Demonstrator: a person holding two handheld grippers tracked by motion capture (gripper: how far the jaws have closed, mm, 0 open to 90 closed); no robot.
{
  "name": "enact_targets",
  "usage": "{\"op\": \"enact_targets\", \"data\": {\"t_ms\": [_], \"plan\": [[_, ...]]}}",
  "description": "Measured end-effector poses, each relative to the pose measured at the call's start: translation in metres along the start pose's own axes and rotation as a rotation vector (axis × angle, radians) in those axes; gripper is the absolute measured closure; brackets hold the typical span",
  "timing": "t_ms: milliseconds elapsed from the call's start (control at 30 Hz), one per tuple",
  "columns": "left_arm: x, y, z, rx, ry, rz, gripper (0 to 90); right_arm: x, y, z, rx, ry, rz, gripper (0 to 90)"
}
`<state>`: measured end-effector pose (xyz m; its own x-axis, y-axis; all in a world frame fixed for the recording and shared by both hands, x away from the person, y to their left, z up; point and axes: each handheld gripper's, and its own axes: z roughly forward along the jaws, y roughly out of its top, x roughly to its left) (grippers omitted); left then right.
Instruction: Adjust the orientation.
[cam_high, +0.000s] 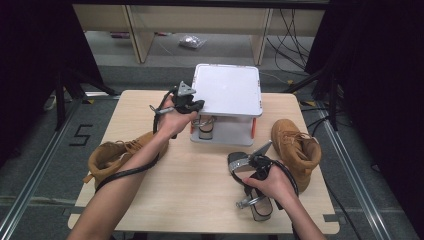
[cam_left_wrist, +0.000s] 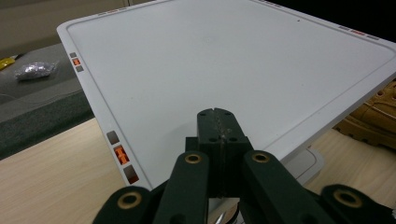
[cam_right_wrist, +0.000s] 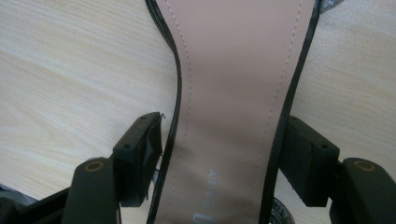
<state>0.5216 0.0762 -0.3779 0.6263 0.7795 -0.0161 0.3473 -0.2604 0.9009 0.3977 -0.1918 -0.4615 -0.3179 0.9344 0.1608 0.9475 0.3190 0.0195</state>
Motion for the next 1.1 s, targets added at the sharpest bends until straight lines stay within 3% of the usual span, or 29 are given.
{"op": "enact_targets", "data": {"t_ms": [300,633,667,800,833,1100], "plan": [[0.000,0.000,0.000,0.005,0.002,0.001,89.8,0.004,0.003,0.005,0.022,-0.024,0.050,37.0],[0.000,0.000,0.000,0.001,0.001,0.001,89.8,0.005,0.006,0.008,0.022,-0.033,0.060,37.1],[0.000,0.000,0.000,0.000,0.001,0.001,89.8,0.006,0.007,0.007,0.044,-0.030,0.065,37.1],[0.000,0.000,0.000,0.000,0.001,0.001,89.8,0.004,0.007,0.010,0.017,-0.057,0.021,37.2],[0.000,0.000,0.000,0.000,0.000,0.001,89.9,0.007,0.008,0.009,0.032,-0.056,0.055,37.3],[0.000,0.000,0.000,0.006,0.002,0.002,89.9,0.008,0.009,0.009,0.057,-0.062,0.053,37.4]]}}
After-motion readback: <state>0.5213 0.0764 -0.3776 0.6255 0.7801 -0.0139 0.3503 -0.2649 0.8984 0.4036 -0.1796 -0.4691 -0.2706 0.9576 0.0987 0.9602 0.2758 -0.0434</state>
